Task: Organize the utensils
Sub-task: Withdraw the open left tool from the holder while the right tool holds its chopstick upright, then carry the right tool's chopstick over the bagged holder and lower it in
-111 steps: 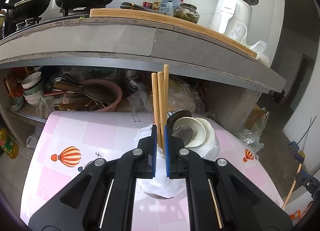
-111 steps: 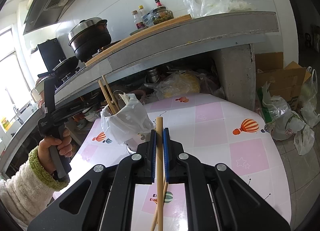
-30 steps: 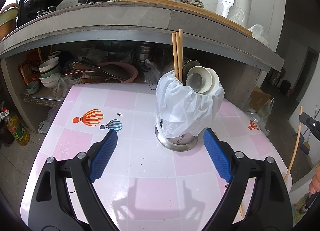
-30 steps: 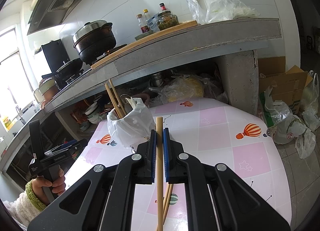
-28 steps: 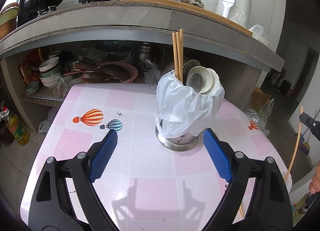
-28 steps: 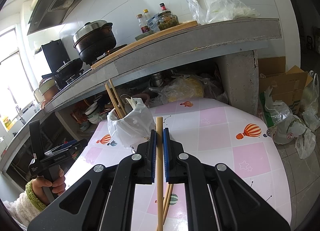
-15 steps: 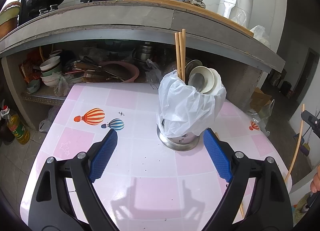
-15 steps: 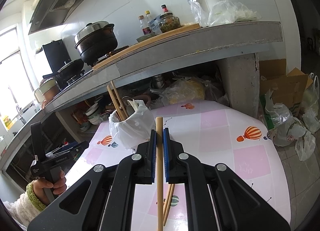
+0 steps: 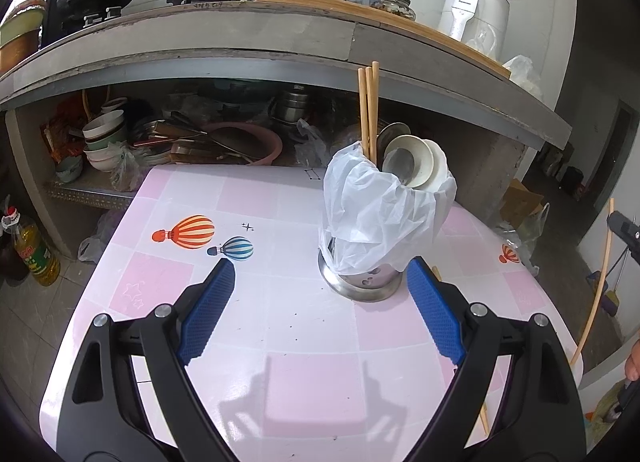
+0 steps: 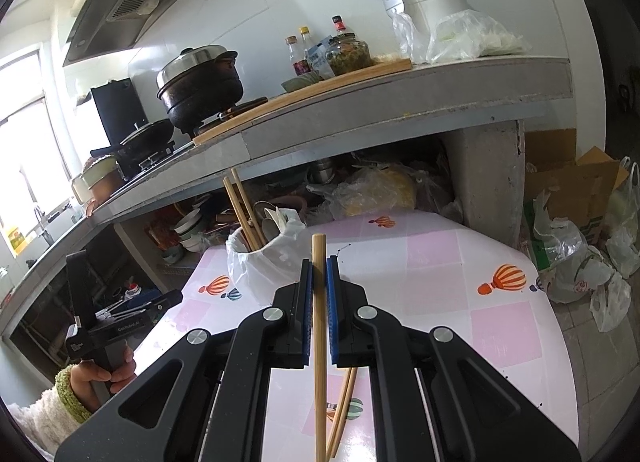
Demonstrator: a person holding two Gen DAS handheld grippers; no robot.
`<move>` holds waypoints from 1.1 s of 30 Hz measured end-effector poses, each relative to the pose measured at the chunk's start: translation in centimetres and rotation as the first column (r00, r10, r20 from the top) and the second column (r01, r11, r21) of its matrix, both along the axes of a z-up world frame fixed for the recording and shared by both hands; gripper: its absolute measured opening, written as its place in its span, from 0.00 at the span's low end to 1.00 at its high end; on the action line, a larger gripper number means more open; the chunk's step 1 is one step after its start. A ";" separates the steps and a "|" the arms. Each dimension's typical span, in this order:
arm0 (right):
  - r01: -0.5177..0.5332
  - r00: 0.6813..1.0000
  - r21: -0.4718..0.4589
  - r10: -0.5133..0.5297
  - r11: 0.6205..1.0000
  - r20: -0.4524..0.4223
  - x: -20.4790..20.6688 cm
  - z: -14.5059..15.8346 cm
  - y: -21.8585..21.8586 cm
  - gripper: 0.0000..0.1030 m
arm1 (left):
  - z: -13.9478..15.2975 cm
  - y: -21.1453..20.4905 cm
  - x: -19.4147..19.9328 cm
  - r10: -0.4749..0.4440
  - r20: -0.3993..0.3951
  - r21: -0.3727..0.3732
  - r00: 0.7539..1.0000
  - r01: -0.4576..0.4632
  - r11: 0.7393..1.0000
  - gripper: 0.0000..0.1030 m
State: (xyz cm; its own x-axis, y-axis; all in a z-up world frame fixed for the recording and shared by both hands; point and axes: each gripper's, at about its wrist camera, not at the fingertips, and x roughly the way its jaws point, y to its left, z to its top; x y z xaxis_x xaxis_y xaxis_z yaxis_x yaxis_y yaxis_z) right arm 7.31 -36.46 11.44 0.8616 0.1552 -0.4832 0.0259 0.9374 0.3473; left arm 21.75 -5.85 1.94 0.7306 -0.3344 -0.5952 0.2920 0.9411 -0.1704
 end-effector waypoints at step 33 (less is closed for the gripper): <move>-0.273 0.918 0.043 0.247 0.961 0.311 16.5 15.5 5.5 0.07 | -0.3 5.8 -0.5 0.126 0.011 -0.031 0.992 -0.126 0.992 0.81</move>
